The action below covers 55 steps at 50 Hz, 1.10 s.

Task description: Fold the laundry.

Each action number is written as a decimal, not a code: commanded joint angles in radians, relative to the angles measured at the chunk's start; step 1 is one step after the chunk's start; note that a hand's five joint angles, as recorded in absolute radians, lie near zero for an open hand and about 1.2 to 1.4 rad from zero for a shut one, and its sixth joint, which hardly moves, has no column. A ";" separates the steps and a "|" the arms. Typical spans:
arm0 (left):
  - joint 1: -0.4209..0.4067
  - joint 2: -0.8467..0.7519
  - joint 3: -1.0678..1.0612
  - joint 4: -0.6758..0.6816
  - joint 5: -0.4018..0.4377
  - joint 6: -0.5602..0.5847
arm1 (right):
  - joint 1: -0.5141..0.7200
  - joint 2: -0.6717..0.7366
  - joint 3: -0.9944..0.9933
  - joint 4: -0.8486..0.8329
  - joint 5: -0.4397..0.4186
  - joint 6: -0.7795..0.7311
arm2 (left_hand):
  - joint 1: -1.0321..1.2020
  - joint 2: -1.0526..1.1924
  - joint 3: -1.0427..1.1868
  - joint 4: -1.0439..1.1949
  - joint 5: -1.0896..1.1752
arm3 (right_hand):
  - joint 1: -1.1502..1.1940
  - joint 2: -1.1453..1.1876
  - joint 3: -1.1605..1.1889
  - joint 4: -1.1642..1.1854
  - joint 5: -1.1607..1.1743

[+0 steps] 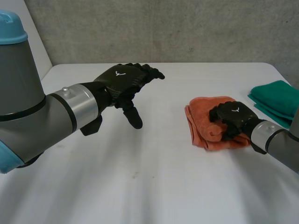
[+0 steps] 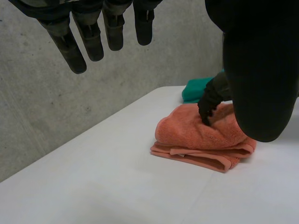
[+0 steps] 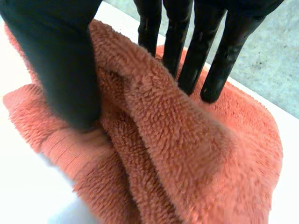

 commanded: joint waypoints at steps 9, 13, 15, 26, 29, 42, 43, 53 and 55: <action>-0.001 0.001 0.000 0.000 0.000 0.000 | -0.055 -0.151 0.162 -0.016 0.009 -0.015 | 0.023 0.014 0.008 0.012 -0.005 | -0.379 -0.460 -0.464 -0.465 -0.458; -0.001 0.001 -0.003 0.000 0.000 0.000 | -0.058 -0.165 0.200 -0.065 0.010 -0.030 | 0.023 0.014 0.008 0.012 -0.005 | -0.379 -0.460 -0.464 -0.465 -0.458; -0.001 0.001 -0.006 0.000 0.000 0.000 | -0.058 -0.165 0.217 -0.105 0.015 -0.042 | 0.023 0.014 0.008 0.012 -0.005 | -0.379 -0.460 -0.464 -0.465 -0.458; -0.001 -0.001 -0.011 0.002 0.000 0.000 | -0.055 -0.114 0.210 -0.156 0.056 -0.090 | 0.023 0.014 0.008 0.012 -0.005 | -0.284 -0.364 -0.369 -0.369 -0.362; -0.001 0.001 -0.011 0.002 0.000 0.000 | -0.053 -0.091 0.205 -0.156 0.062 -0.094 | 0.023 0.014 0.008 0.012 -0.005 | -0.284 -0.364 -0.369 -0.369 -0.362; 0.000 -0.001 -0.012 0.003 0.002 0.000 | -0.049 -0.047 0.184 -0.194 0.082 -0.147 | 0.023 0.014 0.008 0.012 -0.005 | -0.185 -0.265 -0.270 -0.270 -0.263; 0.000 -0.001 -0.012 0.002 0.002 0.000 | -0.049 -0.045 0.182 -0.199 0.084 -0.147 | 0.023 0.014 0.008 0.012 -0.005 | -0.164 -0.244 -0.249 -0.249 -0.242; 0.002 -0.001 -0.011 0.002 0.002 0.000 | -0.046 0.029 0.124 -0.223 0.107 -0.148 | 0.021 0.011 0.005 0.010 -0.008 | 0.036 -0.045 -0.049 -0.050 -0.043; 0.002 -0.001 -0.011 0.003 0.002 0.000 | -0.044 0.033 0.118 -0.223 0.111 -0.150 | 0.023 0.013 0.008 0.012 -0.005 | 0.057 -0.024 -0.028 -0.029 -0.022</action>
